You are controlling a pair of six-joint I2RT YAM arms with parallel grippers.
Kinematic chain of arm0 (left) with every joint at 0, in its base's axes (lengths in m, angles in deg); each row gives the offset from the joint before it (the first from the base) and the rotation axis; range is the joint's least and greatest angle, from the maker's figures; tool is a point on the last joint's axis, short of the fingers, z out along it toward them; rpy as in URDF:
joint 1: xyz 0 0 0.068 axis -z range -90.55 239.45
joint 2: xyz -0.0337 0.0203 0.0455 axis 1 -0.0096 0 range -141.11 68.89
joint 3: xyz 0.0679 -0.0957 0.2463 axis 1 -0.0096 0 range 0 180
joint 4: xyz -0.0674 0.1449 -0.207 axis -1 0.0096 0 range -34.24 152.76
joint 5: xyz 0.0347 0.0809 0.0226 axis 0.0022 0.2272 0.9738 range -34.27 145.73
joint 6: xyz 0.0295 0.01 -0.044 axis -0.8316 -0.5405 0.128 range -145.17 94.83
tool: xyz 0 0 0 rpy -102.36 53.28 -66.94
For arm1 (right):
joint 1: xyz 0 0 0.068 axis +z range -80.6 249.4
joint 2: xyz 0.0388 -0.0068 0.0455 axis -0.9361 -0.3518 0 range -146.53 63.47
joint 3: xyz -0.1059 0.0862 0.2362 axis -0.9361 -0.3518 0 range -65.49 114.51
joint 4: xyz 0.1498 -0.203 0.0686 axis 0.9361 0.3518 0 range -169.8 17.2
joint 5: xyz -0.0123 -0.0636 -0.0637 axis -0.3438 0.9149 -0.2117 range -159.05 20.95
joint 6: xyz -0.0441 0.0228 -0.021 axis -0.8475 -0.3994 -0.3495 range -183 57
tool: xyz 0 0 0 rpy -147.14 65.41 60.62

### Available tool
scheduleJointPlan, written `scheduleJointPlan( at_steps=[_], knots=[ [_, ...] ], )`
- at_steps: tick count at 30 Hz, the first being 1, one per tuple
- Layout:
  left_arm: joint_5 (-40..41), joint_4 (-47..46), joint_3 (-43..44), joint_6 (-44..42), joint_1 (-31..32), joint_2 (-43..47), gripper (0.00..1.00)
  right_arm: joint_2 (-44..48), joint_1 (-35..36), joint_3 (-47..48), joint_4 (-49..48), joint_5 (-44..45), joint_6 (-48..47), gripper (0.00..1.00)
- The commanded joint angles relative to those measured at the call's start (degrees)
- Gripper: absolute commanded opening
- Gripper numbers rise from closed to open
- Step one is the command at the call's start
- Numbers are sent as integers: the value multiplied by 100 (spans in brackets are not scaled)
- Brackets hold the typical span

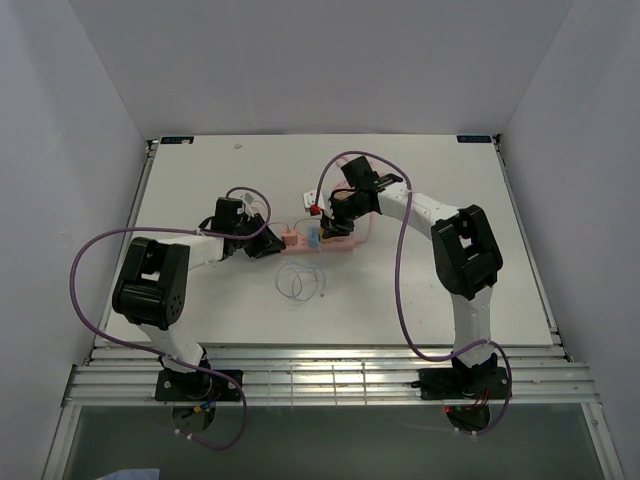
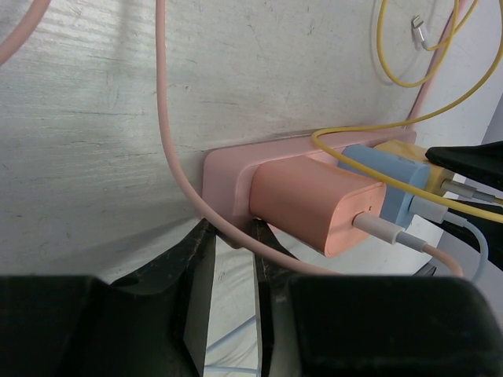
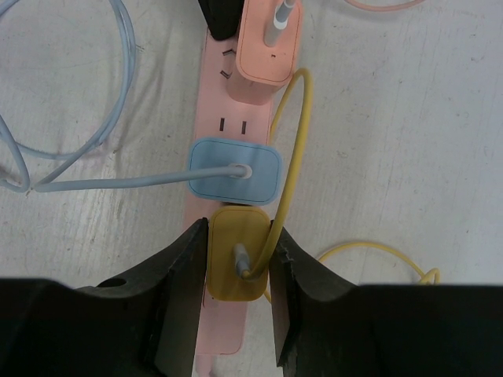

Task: Insert the plug

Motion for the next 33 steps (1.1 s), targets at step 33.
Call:
scheduleJointPlan(
  at_steps=[33],
  knots=[
    [474, -140, 64, -105, 428, -429, 31, -976, -261, -1109, 933, 1765, -949, 8]
  ],
)
